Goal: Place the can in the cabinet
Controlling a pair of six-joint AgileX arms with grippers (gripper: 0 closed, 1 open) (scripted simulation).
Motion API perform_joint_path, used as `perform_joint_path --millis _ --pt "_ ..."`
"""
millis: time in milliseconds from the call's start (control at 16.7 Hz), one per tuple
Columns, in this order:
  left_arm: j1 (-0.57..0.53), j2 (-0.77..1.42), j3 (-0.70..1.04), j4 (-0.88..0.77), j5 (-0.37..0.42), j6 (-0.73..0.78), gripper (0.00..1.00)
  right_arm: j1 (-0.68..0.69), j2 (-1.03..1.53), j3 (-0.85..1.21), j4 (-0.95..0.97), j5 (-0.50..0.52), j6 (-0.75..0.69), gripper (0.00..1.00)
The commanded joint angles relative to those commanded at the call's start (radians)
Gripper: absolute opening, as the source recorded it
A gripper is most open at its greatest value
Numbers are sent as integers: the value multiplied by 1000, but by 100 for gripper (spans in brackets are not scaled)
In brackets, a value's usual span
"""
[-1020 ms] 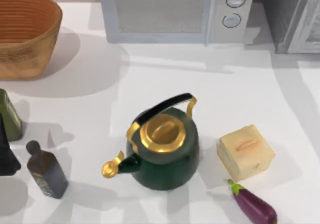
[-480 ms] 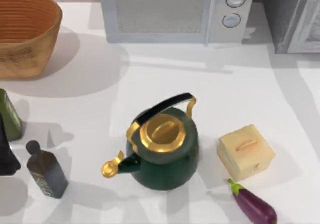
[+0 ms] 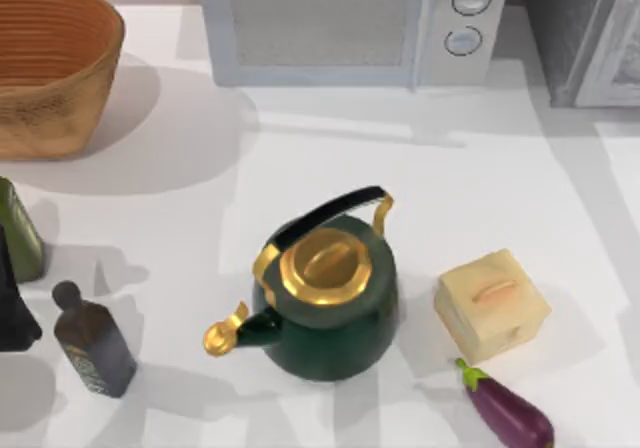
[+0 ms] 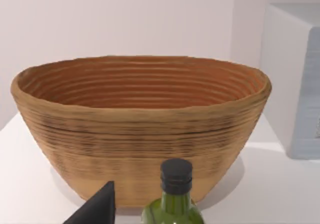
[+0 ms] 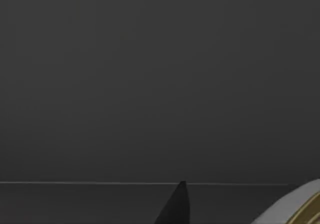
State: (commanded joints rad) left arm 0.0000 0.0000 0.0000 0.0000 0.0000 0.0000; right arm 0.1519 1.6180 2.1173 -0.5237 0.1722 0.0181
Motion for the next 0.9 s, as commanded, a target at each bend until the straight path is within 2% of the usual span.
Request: perform_joint_path --millis 900 --pt "0 0 0 0 0 0 100 -42 381 521 -129 -35 -1 0"
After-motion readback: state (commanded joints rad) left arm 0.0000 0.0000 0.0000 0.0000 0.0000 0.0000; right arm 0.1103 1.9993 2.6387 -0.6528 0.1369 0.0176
